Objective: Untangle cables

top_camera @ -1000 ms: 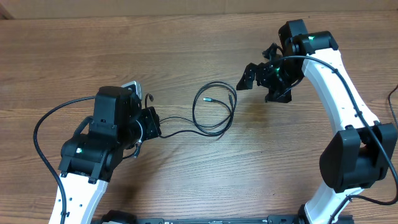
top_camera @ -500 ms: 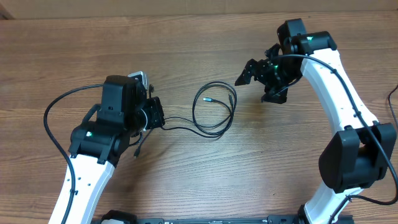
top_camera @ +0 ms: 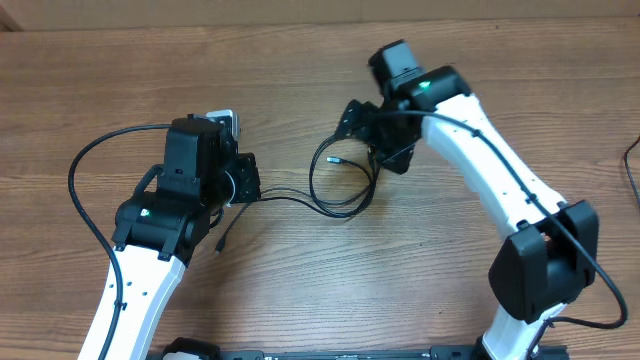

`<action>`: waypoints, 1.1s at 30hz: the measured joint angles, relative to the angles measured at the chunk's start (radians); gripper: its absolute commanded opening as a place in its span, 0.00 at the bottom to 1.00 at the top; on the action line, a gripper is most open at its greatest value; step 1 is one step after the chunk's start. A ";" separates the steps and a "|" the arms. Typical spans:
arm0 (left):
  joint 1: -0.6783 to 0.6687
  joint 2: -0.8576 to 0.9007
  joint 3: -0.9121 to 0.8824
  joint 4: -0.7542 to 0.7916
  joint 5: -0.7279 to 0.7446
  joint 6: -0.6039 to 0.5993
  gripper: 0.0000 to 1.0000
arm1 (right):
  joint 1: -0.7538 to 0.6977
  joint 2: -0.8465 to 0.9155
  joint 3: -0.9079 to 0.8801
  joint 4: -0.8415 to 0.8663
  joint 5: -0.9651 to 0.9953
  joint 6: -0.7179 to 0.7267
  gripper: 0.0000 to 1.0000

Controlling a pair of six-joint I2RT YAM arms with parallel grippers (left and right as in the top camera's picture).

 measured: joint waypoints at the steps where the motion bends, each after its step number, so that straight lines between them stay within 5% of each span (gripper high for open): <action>1: 0.000 0.000 0.000 -0.001 0.000 0.005 0.04 | 0.010 0.000 0.000 0.000 0.014 0.012 0.96; 11: 0.001 0.001 0.000 -0.024 0.065 -0.040 0.04 | 0.053 -0.042 -0.003 -0.116 0.201 0.111 1.00; 33: 0.001 0.085 0.000 -0.017 0.227 -0.080 0.04 | 0.052 -0.508 -0.101 -0.261 0.414 0.141 1.00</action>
